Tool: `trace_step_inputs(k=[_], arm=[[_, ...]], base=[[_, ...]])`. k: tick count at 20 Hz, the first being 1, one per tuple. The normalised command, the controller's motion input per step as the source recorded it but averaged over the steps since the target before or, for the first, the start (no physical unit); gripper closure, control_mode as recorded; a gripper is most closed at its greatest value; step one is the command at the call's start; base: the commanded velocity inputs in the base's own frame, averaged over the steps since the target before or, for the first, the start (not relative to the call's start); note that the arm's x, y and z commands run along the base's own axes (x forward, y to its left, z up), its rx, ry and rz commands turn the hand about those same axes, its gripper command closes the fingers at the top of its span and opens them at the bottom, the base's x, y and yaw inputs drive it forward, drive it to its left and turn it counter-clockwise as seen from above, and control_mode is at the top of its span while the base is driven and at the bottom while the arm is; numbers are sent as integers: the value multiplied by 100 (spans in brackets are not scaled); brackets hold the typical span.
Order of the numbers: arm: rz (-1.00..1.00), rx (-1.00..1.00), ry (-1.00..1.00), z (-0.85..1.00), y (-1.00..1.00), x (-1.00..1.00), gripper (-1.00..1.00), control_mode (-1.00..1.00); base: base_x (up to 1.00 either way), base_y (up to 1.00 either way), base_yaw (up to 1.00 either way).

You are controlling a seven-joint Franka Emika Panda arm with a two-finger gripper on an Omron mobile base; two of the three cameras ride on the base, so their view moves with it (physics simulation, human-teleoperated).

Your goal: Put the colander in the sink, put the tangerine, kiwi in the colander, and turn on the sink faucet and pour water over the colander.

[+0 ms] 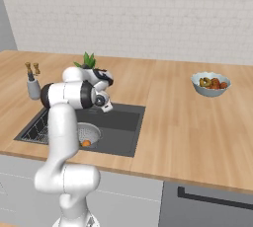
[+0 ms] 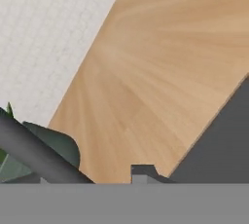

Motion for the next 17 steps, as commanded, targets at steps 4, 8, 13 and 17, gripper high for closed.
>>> trace_step_inputs(k=[4,8,13,17], arm=[[-14,12,0,0,-100,-24,100,-100],[-13,13,0,0,-100,-28,100,-100],[-8,13,0,1,-83,-27,100,-100],[0,16,0,11,-69,-22,100,-100]], base=[[0,0,0],[0,0,0],[0,0,0],[0,0,0]])
